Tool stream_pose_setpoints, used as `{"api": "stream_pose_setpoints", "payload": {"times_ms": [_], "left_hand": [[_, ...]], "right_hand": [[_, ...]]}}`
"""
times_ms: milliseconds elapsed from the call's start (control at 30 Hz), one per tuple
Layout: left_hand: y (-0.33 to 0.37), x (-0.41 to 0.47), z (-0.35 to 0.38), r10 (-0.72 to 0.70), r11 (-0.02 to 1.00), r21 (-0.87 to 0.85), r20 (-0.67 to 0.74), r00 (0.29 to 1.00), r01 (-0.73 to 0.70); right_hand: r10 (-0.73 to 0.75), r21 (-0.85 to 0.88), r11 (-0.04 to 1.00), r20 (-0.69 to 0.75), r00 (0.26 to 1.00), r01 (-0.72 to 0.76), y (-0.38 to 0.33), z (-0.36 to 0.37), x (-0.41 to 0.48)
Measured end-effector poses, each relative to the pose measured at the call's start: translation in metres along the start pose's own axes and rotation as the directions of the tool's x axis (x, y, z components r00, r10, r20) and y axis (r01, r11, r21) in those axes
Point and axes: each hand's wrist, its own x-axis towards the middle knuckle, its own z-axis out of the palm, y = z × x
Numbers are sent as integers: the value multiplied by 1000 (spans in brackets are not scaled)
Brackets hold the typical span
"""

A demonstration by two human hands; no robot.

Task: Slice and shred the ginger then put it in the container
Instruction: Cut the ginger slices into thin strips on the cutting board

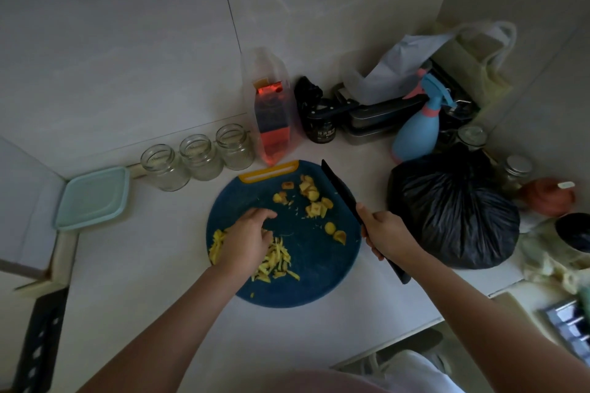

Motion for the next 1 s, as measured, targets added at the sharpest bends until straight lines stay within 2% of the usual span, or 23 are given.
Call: {"api": "stream_pose_setpoints", "payload": {"times_ms": [167, 333, 633, 767, 900, 1000], "left_hand": [[16, 33, 3, 19, 998, -57, 41, 999, -17], [39, 74, 12, 60, 996, -79, 125, 990, -51], [50, 106, 35, 145, 977, 118, 249, 958, -178], [42, 100, 38, 183, 970, 118, 223, 958, -213], [39, 99, 38, 166, 977, 97, 208, 964, -189], [38, 98, 40, 181, 977, 79, 180, 967, -198]], "right_hand": [[-28, -25, 999, 5, 1000, 28, 2, 5, 8], [-54, -137, 989, 24, 998, 56, 3, 10, 19], [-56, -162, 985, -7, 998, 54, -4, 16, 30], [-59, -142, 988, -31, 998, 54, 5, 25, 27], [-94, -204, 976, -52, 994, 82, 6, 27, 28], [-88, -163, 983, -36, 995, 81, 5, 26, 28]]}}
